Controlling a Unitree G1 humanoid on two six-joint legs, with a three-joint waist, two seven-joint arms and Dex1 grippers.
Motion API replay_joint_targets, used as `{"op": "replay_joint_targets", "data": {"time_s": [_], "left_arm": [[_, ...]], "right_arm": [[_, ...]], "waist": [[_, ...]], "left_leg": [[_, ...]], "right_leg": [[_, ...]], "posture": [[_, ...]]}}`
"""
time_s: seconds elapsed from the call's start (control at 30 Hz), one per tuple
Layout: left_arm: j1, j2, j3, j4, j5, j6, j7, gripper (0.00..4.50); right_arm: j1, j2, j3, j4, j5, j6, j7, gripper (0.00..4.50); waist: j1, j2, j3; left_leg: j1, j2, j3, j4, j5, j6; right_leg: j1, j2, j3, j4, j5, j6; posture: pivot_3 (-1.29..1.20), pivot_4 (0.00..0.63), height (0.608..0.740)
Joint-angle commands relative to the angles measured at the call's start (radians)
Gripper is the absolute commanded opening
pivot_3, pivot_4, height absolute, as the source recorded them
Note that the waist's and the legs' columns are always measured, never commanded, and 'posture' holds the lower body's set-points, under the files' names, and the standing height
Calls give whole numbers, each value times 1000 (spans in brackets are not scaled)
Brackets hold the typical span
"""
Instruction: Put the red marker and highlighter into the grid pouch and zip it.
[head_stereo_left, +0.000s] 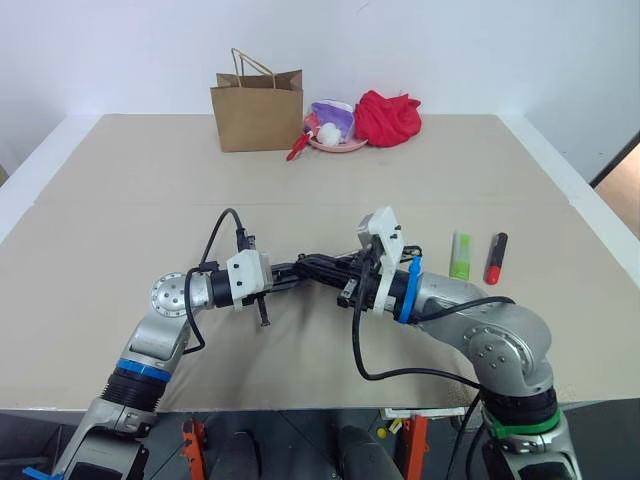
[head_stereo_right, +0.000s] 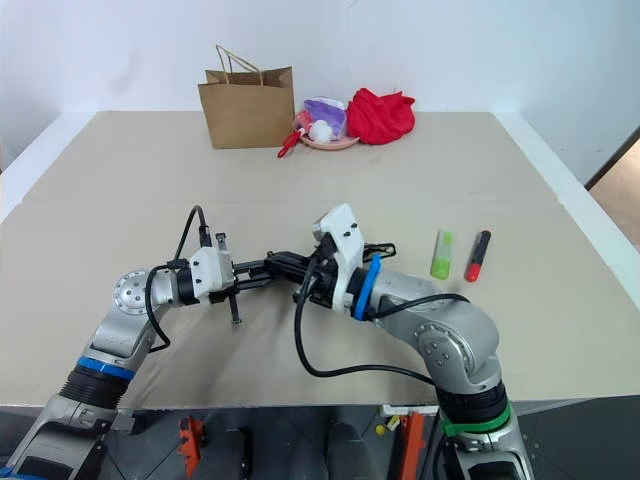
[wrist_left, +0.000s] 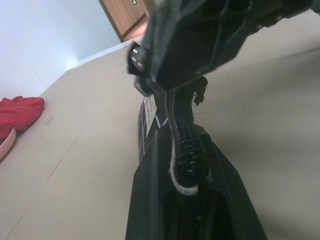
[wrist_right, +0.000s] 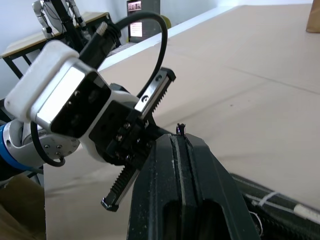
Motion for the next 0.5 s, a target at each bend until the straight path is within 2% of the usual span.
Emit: {"op": "replay_joint_targets", "data": {"time_s": [0.03, 0.07, 0.2, 0.27, 0.37, 0.4, 0.5], "left_arm": [[-12, -2, 2, -32, -9, -12, 3, 0], [-7, 0, 3, -35, -9, -13, 2, 0], [4, 7, 3, -41, -10, -15, -1, 0], [7, 11, 3, -43, -10, -16, -3, 0], [7, 17, 7, -44, -13, -15, -8, 0], [6, 20, 9, -43, -15, -15, -10, 0], [3, 30, 13, -35, -20, -17, -20, 0]], "right_arm": [[0, -8, 2, -24, -2, -15, 6, 63], [8, -15, -5, -26, -3, -15, 7, 63], [32, -39, -22, -44, 6, -20, 19, 1417], [41, -58, -48, -55, 10, -23, 22, 2471], [61, -105, -131, -66, 49, -17, 33, 3659], [71, -127, -165, -71, 69, -14, 43, 4278], [102, -198, -288, -69, 146, 4, 63, 4406]], "waist": [[0, 0, 0], [0, 0, 0], [0, 0, 0], [-1, 0, 0], [1, 0, 0], [3, 0, 0], [4, 0, 0]], "left_leg": [[0, 0, 0, 0, 0, 0], [0, 0, 0, 0, 0, 0], [0, 0, 0, 0, 0, 0], [0, 0, 0, 0, 0, 0], [0, 0, 0, 0, 0, 0], [0, 0, 0, 0, 0, 0], [-1, 0, 0, 0, 0, 0]], "right_leg": [[0, 0, 0, 0, 0, 0], [0, 0, 0, 0, 0, 0], [0, 0, 0, 0, 0, 0], [0, 0, 0, 0, 0, 0], [0, 0, 0, 0, 0, 0], [0, 0, 0, 0, 0, -1], [0, 0, 0, 0, -1, 0]], "posture": [[0, 150, 740], [0, 150, 740], [0, 150, 740], [0, 150, 740], [0, 150, 740], [0, 150, 740], [0, 150, 740]]}}
